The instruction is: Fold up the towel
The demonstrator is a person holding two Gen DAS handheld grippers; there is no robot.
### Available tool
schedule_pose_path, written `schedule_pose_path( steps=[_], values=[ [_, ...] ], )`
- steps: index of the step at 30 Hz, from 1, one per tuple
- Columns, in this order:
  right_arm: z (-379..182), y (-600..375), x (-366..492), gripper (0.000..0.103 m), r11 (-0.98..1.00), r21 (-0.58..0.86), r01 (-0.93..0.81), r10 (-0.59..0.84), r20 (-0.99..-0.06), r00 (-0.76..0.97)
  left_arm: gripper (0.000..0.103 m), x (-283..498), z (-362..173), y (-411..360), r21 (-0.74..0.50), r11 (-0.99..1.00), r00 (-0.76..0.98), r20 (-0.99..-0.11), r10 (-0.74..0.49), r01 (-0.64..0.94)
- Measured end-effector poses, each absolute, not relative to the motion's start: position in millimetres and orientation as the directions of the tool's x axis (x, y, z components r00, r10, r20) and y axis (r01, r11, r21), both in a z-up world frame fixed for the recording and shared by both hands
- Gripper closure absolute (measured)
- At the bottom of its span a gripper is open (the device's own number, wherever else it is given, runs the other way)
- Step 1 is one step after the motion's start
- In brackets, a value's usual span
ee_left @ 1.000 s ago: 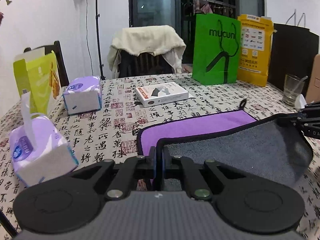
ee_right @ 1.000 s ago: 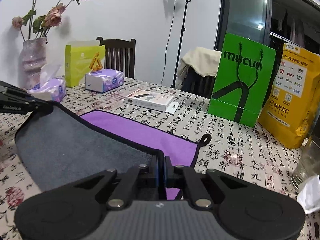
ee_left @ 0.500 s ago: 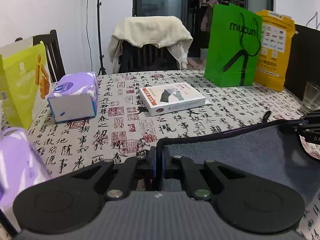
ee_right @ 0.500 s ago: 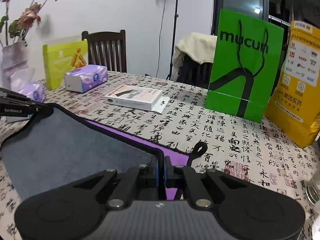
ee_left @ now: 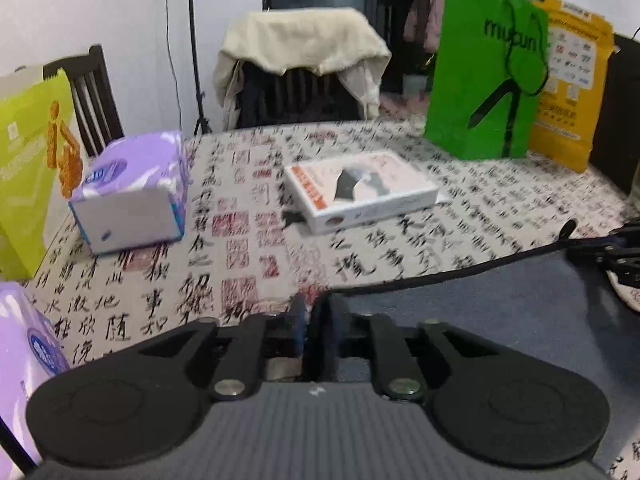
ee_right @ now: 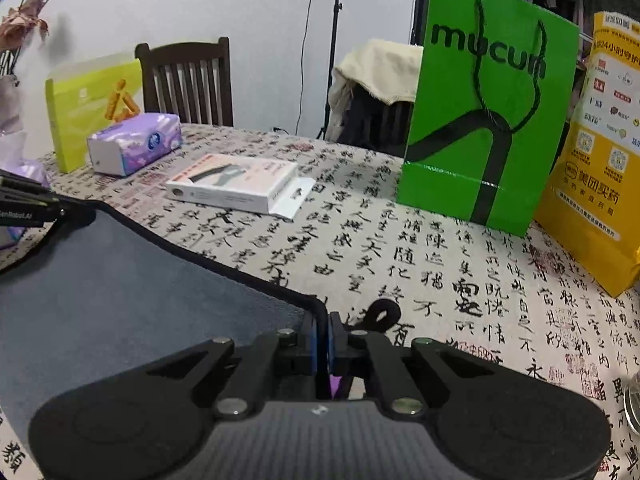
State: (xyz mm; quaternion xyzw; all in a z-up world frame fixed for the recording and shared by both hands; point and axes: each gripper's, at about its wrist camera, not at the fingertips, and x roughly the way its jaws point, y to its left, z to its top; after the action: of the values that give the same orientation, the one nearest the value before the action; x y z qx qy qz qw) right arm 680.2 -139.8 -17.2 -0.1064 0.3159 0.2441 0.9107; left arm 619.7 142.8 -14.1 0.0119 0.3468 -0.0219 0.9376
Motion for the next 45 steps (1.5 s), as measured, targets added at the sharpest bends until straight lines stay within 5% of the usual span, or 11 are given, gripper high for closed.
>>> schedule_pose_path(
  steps=[3, 6, 8, 22, 45],
  values=[
    [-16.5, -143.0, 680.4, 0.087, 0.866, -0.031, -0.498, 0.376, -0.618, 0.691, 0.028, 615.6, -16.1, 147.1, 0.009, 0.999, 0.756, -0.654, -0.018, 0.032],
    [-11.1, -151.9, 680.6, 0.056, 0.881, -0.002, -0.472, 0.378, -0.597, 0.708, 0.016, 607.1, -13.4, 150.3, 0.002, 1.0, 0.752, -0.659, -0.017, 0.024],
    [-6.7, -158.1, 679.4, 0.05, 0.888, 0.033, -0.458, 0.389, -0.585, 0.712, 0.011, 599.1, -9.4, 151.0, 0.003, 1.0, 0.756, -0.655, -0.015, 0.023],
    [21.5, -178.3, 609.7, 0.032, 0.879, 0.11, -0.463, 0.444, -0.539, 0.716, 0.005, 516.4, 28.7, 141.5, -0.017, 1.0, 0.797, -0.604, -0.024, 0.016],
    [45.8, -203.1, 448.9, 0.021, 0.879, 0.091, -0.469, 0.458, -0.441, 0.772, 0.002, 359.3, 58.6, 105.0, 0.0, 1.0, 0.867, -0.499, 0.012, -0.014]
  ],
)
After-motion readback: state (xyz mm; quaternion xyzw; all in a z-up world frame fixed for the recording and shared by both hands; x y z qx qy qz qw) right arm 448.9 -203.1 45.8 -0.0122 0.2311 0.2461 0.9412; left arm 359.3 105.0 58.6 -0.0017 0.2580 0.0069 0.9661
